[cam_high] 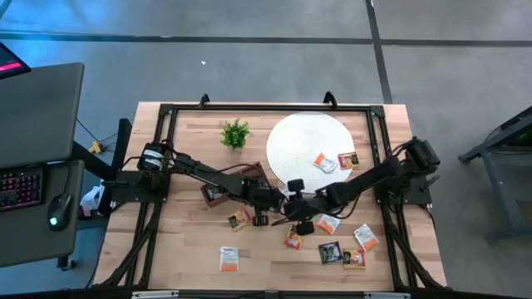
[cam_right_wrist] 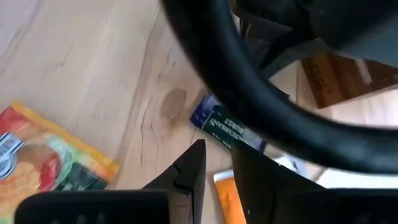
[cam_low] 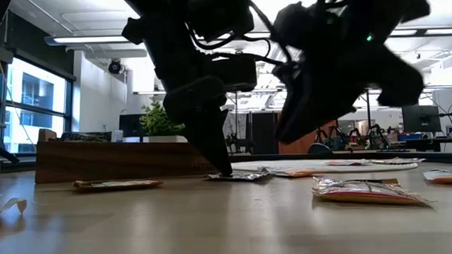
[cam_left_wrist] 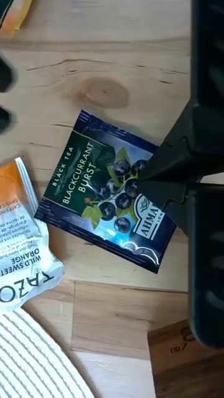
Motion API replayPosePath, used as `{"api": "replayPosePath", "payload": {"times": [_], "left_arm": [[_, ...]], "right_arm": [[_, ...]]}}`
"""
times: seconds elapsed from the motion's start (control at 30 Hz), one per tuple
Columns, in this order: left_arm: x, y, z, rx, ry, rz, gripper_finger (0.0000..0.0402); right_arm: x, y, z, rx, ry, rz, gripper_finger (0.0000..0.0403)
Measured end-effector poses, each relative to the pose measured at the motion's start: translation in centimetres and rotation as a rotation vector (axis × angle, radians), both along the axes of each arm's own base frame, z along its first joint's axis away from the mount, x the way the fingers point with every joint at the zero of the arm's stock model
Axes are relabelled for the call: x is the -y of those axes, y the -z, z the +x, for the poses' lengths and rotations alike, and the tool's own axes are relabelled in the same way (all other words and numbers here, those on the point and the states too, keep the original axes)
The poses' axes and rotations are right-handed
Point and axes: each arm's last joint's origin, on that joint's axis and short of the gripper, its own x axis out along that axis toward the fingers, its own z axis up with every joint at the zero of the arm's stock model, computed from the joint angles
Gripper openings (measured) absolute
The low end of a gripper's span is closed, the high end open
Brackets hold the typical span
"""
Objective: Pick & Place Tea
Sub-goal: Put the purple tea bag into the left section of the wooden organizer
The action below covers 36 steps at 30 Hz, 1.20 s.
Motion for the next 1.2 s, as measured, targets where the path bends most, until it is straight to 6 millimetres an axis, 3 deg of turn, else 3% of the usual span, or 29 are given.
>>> {"api": "replayPosePath", "payload": {"times": [0.13,0.33,0.47,0.77,1.0,1.2], "left_arm": [[0.0,0.0,0.0,0.0,-0.007,-0.003,0.0002],[0.0,0.0,0.1,0.009,-0.02,-0.015,0.0001],[0.1,-0.1,0.1,0.011,-0.014,-0.035,0.0001],[0.2,-0.1,0.2,0.025,-0.004,-0.055,0.0001],[0.2,-0.1,0.2,0.026,0.0,-0.048,0.0001],[0.2,-0.1,0.2,0.02,-0.002,-0.038,0.0]], "right_arm": [[0.1,1.0,0.5,-0.016,-0.033,-0.001,0.0111],[0.2,2.3,0.9,-0.028,-0.124,-0.135,0.0155],[0.8,3.2,1.4,-0.024,-0.1,-0.225,0.016],[1.9,3.8,1.9,-0.054,-0.158,-0.184,0.016],[1.8,3.9,1.7,-0.075,-0.178,-0.15,0.0138],[1.8,4.1,1.4,-0.114,-0.183,-0.114,0.006]]}}
